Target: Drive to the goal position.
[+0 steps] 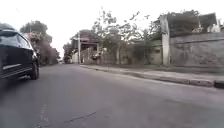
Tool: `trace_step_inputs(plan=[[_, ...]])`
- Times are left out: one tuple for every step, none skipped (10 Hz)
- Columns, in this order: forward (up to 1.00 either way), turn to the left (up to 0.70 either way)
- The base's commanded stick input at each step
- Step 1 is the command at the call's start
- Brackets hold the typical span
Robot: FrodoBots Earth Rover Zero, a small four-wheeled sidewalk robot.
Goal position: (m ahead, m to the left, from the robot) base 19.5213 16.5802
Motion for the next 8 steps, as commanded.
trace_step_inputs(plan=[[1.00, 0.08], [1.00, 0.25], [1.00, 0.40], [1.00, 0.38], [1.00, 0.26], [1.00, 0.00], [1.00, 0.00], [1.00, 0.00]])
